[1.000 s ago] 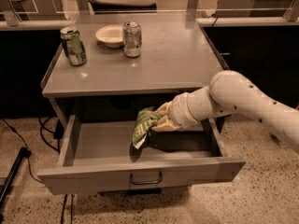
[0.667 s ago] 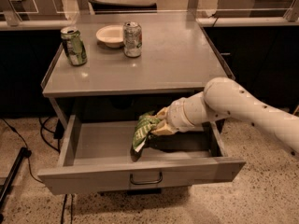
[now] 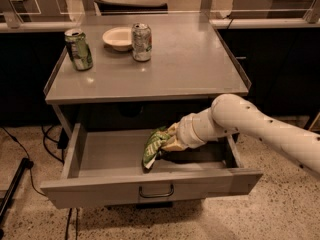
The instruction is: Place green jalapeno chip bag into top drawer
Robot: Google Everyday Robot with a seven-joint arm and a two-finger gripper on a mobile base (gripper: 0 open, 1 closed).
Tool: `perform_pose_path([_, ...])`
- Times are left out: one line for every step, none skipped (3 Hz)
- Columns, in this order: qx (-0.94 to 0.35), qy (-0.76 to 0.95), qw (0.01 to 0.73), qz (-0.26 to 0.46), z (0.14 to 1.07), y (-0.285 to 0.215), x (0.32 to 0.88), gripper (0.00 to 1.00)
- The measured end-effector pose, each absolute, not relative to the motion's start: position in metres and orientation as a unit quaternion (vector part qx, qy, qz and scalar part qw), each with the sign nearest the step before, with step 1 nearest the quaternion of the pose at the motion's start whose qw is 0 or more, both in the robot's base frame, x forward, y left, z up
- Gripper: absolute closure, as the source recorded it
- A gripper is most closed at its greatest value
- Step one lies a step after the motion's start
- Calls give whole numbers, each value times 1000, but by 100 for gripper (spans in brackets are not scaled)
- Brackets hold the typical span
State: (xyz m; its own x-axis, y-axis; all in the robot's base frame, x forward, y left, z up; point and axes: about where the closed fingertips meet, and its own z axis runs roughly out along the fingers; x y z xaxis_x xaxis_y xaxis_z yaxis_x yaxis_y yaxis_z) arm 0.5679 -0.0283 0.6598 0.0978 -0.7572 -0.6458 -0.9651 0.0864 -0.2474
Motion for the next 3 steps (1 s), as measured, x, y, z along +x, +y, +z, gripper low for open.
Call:
perform_pose_path([-657, 657, 336, 155, 642, -27, 569, 100])
perform_pose_path([-657, 657, 336, 155, 641, -27, 569, 81])
perform_pose_path([-657, 657, 336, 155, 641, -27, 569, 57])
